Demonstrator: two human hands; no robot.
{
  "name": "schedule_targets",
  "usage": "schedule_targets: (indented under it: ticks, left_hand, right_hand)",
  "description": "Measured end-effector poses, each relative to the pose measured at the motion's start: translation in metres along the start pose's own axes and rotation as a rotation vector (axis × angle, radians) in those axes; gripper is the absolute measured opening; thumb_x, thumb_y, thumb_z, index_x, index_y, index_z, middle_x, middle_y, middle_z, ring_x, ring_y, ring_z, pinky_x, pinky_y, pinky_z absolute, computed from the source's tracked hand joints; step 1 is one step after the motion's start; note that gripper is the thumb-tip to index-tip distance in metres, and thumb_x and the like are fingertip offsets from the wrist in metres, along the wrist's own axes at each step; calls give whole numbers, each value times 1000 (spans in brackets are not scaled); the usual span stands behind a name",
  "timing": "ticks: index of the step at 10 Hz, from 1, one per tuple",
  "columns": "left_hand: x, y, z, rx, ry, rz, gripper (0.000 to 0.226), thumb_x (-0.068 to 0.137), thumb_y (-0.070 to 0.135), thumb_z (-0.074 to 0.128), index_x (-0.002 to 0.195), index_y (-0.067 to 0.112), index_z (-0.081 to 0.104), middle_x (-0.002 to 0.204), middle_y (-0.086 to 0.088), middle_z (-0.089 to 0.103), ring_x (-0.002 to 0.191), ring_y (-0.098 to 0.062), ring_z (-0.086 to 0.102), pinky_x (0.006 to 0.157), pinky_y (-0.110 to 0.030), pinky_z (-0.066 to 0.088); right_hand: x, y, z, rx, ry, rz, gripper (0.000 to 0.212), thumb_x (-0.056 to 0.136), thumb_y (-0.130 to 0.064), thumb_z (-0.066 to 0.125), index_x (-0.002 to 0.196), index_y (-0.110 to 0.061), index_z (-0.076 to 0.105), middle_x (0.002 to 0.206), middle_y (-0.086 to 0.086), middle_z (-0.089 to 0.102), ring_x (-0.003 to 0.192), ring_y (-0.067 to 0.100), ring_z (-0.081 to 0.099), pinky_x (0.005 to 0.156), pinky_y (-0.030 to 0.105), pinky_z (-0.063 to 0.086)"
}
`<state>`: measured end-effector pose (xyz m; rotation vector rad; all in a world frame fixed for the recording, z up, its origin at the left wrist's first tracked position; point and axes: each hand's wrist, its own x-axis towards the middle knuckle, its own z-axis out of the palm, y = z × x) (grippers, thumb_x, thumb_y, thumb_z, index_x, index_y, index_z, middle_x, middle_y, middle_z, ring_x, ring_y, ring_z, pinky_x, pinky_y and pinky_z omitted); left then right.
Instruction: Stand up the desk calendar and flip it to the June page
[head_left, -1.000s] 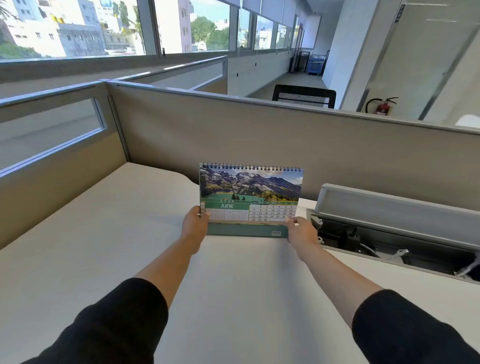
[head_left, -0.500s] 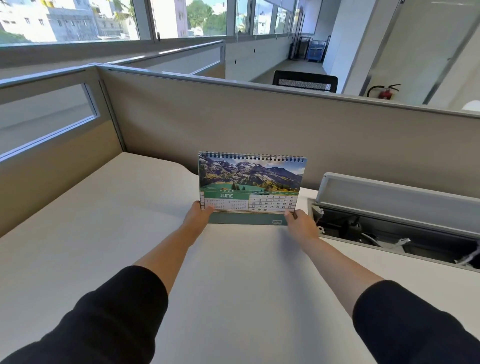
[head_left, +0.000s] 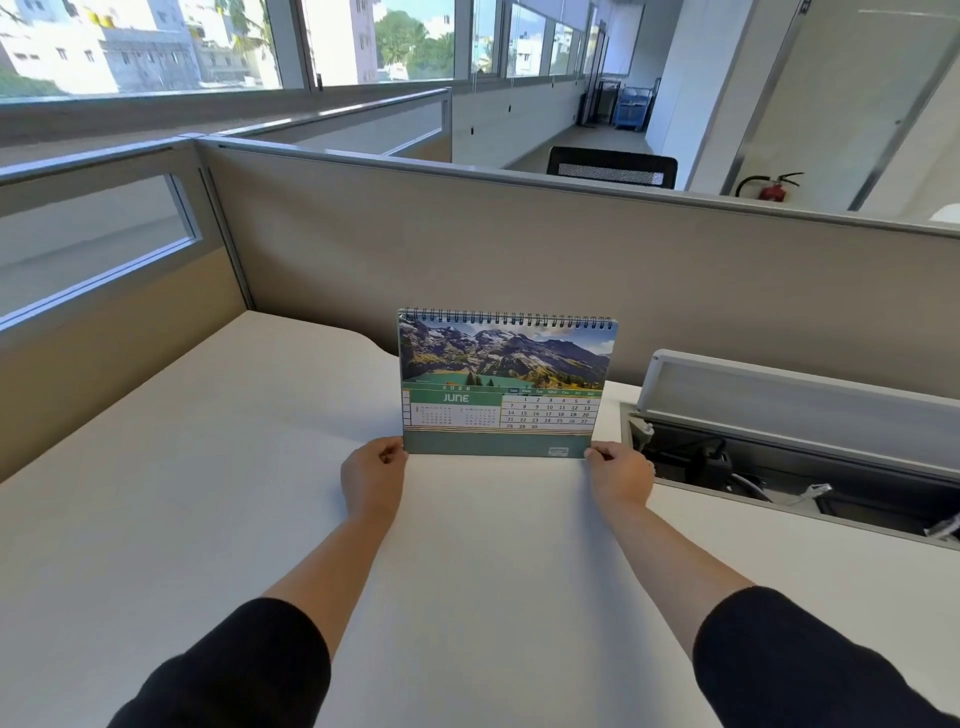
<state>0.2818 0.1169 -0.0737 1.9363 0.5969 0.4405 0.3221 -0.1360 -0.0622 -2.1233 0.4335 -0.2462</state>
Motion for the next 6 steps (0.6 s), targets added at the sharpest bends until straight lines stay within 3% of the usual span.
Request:
schedule_targets:
  ticks: [1,3,4,6]
  left_hand:
    - [-2,-5,4,67,26,59,24,85,9,55,103,6,69,103,-14,71,79,-16,52,76,-22,36]
    - [-1,-6,8,209,-1,109,33,91,15,45,120,10,59,123,-12,64,109,-28,58,93,-29,41]
    - [-2,-3,9,233,-13,110,34,92,14,43,123,12,57,127,-11,61,114,-28,56,97,-32,41]
    - [-5,-4,7,216,-57,105,37,91,11,45,126,13,53,127,-8,61,113,-26,56,97,-31,40]
  right_hand:
    - [-2,5,3,13,70,-35,21,86,-14,57,100,-4,69,103,17,71,97,29,57,68,22,32]
    - [-1,7,6,24,90,-72,23,88,-17,57,101,-3,69,100,17,71,86,25,56,70,24,37]
    - [-3,7,6,24,96,-85,24,89,-18,55,103,-3,68,101,17,71,85,22,55,71,23,35]
    - [-8,9,4,26,70,-113,25,89,-15,54,108,-3,66,107,17,70,94,28,59,73,18,33]
